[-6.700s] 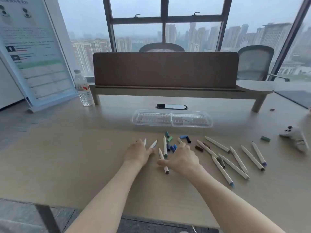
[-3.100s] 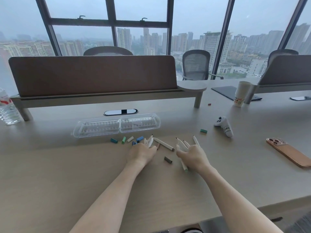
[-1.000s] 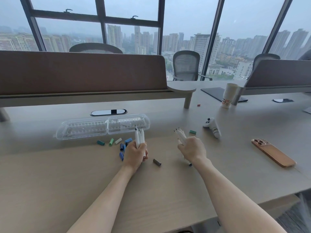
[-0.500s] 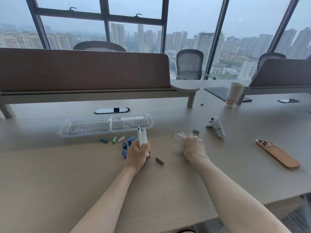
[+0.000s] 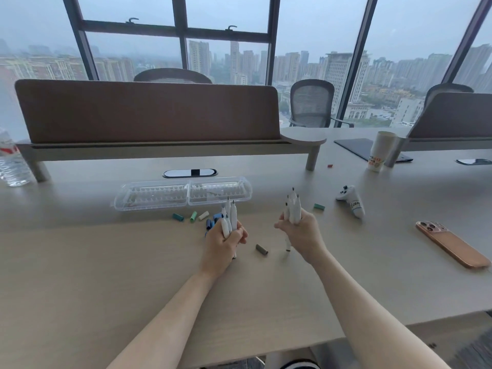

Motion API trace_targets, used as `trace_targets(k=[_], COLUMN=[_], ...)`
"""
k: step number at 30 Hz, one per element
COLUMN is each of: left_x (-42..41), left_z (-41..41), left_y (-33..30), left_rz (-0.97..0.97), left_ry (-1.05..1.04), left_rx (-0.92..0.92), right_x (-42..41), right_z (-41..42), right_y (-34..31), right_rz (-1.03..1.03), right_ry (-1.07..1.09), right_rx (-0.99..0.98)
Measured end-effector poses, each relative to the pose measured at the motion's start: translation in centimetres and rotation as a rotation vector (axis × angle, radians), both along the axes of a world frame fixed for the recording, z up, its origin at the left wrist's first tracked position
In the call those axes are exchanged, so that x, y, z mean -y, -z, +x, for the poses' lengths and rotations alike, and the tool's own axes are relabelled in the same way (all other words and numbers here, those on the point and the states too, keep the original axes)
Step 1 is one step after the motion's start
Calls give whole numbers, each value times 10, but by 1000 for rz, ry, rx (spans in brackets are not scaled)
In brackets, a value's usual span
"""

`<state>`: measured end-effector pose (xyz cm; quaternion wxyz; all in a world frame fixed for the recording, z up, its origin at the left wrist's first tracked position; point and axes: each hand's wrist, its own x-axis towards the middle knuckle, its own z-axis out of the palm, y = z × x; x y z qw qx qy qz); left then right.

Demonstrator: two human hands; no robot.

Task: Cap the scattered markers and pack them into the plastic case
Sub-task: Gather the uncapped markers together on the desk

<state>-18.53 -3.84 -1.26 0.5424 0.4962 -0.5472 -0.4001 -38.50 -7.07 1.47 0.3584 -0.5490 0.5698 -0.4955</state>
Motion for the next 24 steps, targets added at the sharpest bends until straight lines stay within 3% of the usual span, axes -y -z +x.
trace_targets(k=[4, 7, 12, 16, 20, 24], left_x=[-5, -6, -5, -6, -12, -10], left_z=[4, 8, 2, 1, 5, 22], left_y=[4, 7, 1, 3, 3, -11], left_rz=[-4, 34, 31, -14, 30, 151], left_ry=[-111, -161, -64, -85, -13, -79], left_rx=[97, 131, 132, 81, 41, -126], right_x=[-15, -23, -23, -22, -23, -22], right_z=[14, 14, 16, 12, 6, 11], right_y=[4, 16, 11, 9, 14, 1], right_rz=[-13, -1, 23, -19, 64, 69], right_ry=[-67, -87, -96, -67, -89, -22], right_rx=[186, 173, 138, 143, 92, 288])
